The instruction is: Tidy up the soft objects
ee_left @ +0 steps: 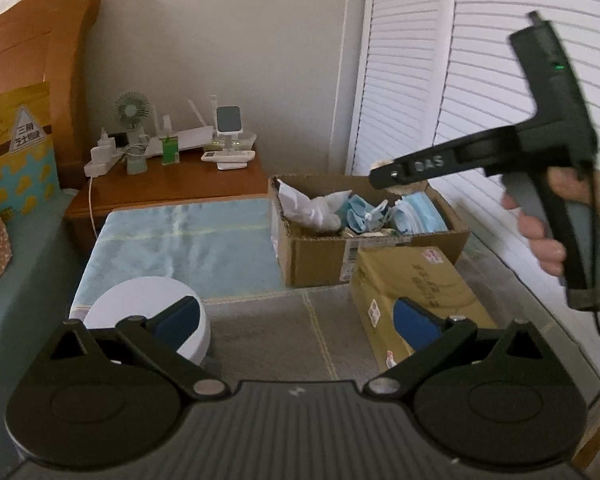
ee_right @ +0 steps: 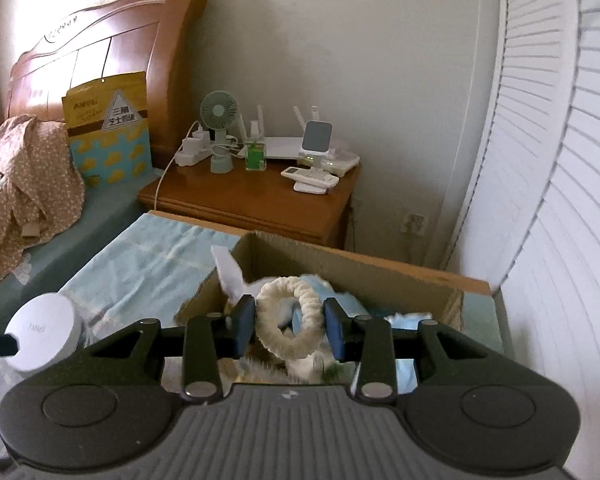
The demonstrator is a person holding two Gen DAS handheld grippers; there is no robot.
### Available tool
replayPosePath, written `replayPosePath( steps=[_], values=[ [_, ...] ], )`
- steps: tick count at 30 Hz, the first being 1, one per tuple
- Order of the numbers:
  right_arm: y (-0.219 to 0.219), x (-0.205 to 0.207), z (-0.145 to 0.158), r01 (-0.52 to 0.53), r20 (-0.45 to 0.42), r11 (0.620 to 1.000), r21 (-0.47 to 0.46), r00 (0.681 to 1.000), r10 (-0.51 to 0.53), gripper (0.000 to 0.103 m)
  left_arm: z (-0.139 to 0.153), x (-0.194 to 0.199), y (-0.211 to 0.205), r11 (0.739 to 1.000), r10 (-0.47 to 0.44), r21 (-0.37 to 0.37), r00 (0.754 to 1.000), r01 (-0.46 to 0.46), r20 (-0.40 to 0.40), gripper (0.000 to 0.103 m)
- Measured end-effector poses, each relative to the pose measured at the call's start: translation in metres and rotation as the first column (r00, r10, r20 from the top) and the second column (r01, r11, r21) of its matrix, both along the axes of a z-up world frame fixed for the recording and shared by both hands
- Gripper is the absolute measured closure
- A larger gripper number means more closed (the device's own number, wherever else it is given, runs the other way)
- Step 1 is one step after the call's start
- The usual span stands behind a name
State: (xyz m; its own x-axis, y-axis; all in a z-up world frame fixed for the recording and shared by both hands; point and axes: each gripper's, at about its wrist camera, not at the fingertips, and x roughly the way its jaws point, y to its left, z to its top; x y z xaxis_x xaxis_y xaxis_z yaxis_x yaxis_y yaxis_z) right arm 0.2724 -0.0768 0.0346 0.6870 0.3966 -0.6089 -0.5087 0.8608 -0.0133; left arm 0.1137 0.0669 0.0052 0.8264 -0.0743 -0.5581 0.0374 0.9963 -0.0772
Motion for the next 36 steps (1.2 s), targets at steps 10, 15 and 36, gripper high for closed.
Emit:
replayPosePath(
  steps=[10, 15, 36],
  values=[
    [0.001, 0.001, 0.004, 0.016, 0.017, 1.000, 0.009, 1.000, -0.016, 0.000, 0.005, -0.002, 0.001, 1.000, 0.014, -0.015, 1.000, -0.014, 0.009, 0.001],
    [-0.009, -0.019, 0.010, 0.064, -0.053, 0.998, 0.000, 0.997, -0.063, 0.000, 0.010, -0.005, -0.001, 1.000, 0.000, -0.012, 1.000, 0.000, 0.008, 0.001],
    [-0.063, -0.129, 0.025, 0.406, -0.108, 0.912, -0.056, 0.906, -0.410, 0.000, 0.048, 0.006, -0.027, 1.000, -0.005, 0.016, 0.997, 0.007, -0.079, 0.001]
  ],
)
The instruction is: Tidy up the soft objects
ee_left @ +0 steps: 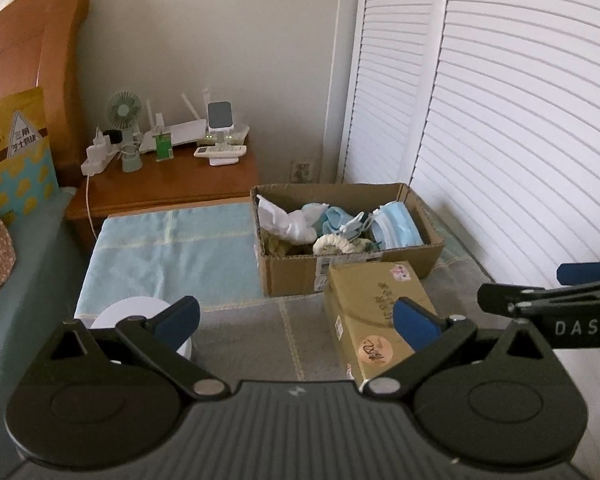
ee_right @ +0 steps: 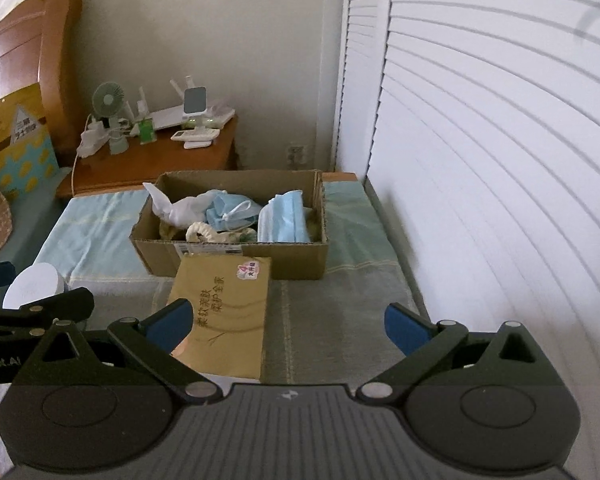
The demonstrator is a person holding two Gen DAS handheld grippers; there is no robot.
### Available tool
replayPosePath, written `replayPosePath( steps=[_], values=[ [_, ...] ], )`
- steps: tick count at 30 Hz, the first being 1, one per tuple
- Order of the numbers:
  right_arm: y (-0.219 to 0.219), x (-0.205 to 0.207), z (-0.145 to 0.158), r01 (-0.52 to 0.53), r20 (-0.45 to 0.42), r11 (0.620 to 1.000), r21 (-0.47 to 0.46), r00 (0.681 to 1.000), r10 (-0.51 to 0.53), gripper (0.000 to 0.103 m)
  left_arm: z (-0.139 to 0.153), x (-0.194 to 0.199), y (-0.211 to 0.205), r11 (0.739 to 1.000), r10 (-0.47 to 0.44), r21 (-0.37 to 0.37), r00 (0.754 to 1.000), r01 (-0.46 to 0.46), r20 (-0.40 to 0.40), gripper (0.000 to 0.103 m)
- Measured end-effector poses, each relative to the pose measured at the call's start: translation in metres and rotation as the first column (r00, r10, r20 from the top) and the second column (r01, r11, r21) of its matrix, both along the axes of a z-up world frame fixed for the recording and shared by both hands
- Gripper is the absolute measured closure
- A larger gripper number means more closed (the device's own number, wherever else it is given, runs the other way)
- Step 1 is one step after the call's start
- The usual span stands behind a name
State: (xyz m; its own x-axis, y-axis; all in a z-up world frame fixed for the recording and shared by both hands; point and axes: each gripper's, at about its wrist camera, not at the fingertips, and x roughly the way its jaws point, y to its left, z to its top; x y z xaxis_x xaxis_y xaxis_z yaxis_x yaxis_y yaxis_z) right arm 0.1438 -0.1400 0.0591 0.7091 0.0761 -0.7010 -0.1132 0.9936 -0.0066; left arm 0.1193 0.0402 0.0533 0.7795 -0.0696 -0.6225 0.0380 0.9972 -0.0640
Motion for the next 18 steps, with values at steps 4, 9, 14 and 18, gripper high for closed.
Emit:
replayPosePath(
  steps=[4, 9, 14, 18],
  values=[
    [-0.0027, -0.0032, 0.0021, 0.006, 0.002, 1.000, 0.015, 1.000, -0.006, 0.000, 0.0039, 0.0005, -0.0040, 1.000, 0.001, 0.004, 1.000, -0.001, 0.003, 0.001],
    [-0.0030, -0.0042, 0.0041, 0.012, 0.011, 1.000, 0.003, 1.000, -0.012, 0.000, 0.0068, 0.0004, -0.0064, 1.000, 0.004, 0.008, 1.000, -0.004, 0.006, 0.001],
    [-0.0039, -0.0053, 0.0046, 0.017, 0.014, 1.000, 0.008, 1.000, -0.017, 0.000, 0.0083, -0.0005, -0.0082, 1.000, 0.000, 0.011, 1.000, 0.000, 0.005, 0.001],
    [-0.0047, -0.0058, 0.0046, 0.020, 0.018, 1.000, 0.007, 1.000, -0.020, 0.000, 0.0085, -0.0004, -0.0091, 1.000, -0.003, 0.011, 1.000, 0.003, 0.003, 0.001]
  ],
)
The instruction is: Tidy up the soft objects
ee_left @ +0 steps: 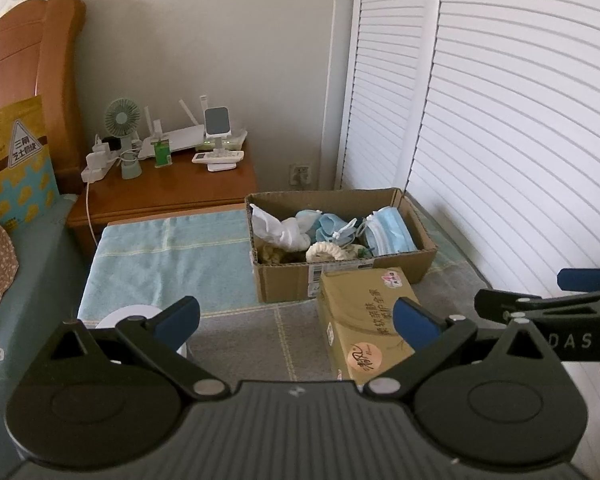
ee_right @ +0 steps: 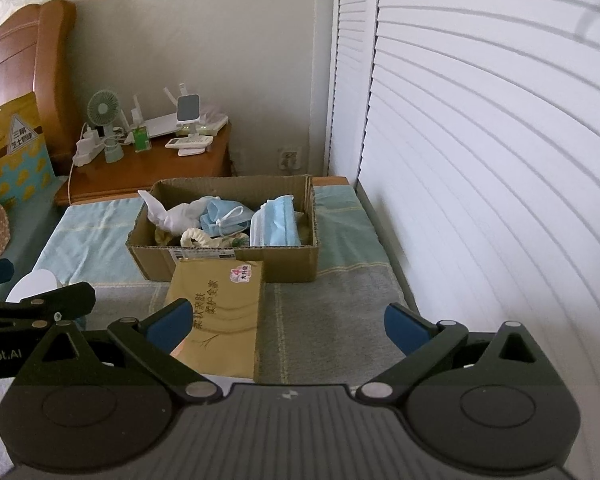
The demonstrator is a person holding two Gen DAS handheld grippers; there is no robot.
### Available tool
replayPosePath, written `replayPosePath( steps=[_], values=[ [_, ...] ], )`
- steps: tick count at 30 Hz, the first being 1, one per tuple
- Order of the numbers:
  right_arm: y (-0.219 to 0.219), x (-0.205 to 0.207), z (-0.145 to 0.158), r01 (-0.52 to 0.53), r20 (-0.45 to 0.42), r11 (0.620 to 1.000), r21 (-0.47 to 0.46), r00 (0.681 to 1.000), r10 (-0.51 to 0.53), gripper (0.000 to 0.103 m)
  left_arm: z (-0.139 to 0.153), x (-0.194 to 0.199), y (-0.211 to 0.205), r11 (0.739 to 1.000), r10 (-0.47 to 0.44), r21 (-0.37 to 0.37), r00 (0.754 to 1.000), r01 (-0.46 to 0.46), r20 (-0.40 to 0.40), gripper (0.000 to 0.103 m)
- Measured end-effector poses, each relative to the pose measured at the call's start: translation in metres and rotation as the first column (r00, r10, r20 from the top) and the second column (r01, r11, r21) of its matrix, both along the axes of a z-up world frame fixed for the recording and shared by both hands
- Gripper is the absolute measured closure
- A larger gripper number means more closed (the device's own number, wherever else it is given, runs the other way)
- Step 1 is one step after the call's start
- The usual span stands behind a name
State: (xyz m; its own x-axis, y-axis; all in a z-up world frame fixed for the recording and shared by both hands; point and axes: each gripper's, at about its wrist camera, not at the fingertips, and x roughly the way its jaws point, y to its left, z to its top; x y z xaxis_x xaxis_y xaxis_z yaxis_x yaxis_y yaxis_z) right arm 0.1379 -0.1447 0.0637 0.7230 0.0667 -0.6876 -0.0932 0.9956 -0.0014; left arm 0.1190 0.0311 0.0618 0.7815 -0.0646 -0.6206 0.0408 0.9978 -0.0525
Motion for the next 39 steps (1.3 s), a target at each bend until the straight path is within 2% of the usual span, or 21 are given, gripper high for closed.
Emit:
replayPosePath(
  steps=[39],
  values=[
    [-0.0066, -0.0013, 0.0014, 0.017, 0.015, 1.000, 0.012, 1.000, -0.018, 0.000, -0.0001, 0.0032, -0.0041, 1.000, -0.003, 0.003, 1.000, 0.003, -0.008, 0.001]
  ],
)
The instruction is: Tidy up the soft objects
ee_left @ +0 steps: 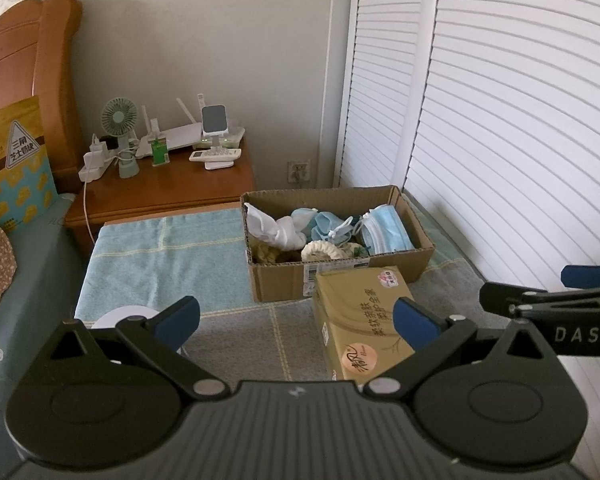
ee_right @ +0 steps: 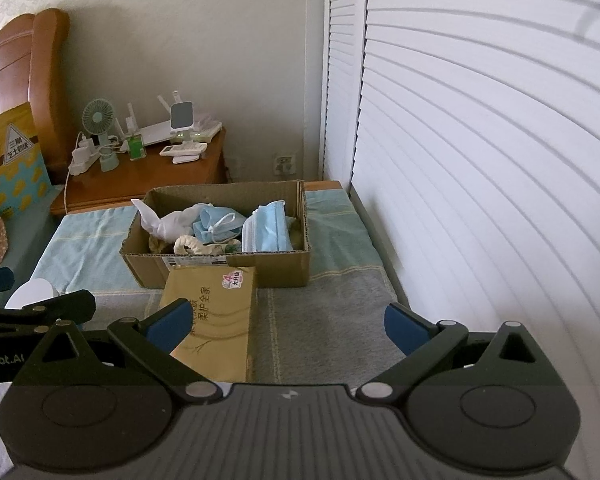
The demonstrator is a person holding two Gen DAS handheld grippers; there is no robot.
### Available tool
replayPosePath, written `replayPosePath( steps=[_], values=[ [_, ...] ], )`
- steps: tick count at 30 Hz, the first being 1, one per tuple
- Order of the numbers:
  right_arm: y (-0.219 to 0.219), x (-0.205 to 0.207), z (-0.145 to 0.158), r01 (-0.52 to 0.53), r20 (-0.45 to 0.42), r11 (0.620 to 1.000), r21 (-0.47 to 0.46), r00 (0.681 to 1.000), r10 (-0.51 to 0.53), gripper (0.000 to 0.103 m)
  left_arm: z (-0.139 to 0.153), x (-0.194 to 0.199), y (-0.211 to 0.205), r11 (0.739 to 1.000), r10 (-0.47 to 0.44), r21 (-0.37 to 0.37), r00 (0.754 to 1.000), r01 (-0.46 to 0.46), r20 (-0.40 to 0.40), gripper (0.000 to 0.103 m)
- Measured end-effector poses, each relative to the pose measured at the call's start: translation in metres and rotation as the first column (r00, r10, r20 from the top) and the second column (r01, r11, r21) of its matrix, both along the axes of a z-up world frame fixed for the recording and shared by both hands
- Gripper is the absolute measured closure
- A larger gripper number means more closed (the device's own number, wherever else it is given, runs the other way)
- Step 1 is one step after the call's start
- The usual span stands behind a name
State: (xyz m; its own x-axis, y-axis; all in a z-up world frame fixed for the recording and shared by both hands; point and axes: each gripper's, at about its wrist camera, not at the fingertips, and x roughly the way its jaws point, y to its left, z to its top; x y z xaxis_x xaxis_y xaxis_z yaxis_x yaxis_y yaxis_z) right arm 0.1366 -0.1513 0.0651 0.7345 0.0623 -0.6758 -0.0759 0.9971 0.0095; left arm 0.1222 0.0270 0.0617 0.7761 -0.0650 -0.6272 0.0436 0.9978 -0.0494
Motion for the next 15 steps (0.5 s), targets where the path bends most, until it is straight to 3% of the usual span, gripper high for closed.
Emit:
replayPosePath(
  steps=[15],
  values=[
    [0.0006, -0.0009, 0.0006, 0.002, -0.001, 1.000, -0.007, 1.000, -0.002, 0.000, -0.0007, 0.0000, -0.0008, 1.000, -0.003, -0.001, 1.000, 0.003, -0.003, 0.001]
  ],
)
